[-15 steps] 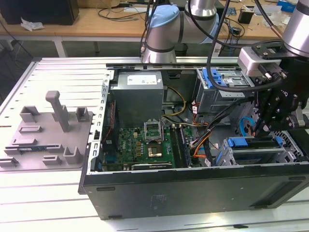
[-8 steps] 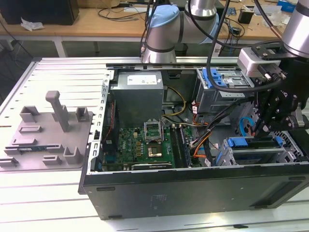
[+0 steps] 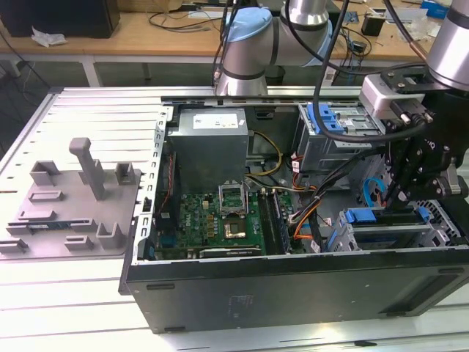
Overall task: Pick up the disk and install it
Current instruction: 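Insert the second disk wire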
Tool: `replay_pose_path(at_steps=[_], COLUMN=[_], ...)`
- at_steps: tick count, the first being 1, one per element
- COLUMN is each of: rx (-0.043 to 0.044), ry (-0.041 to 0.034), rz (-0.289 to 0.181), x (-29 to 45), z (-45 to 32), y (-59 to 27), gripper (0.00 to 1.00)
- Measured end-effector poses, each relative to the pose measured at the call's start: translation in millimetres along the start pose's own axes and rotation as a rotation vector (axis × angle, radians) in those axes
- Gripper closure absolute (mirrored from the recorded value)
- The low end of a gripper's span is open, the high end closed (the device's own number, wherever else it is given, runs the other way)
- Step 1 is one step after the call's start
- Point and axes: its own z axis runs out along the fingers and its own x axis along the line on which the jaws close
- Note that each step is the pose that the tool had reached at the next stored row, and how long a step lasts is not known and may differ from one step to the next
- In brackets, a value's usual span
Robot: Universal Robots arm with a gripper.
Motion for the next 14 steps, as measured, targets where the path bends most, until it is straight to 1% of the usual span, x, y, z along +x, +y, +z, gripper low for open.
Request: replay_pose_path(at_steps=[14], rx=[0.0], ry=[0.0], rz=[0.0], x=[0.2], z=[2.2], y=[-0.3], gripper=[0.84])
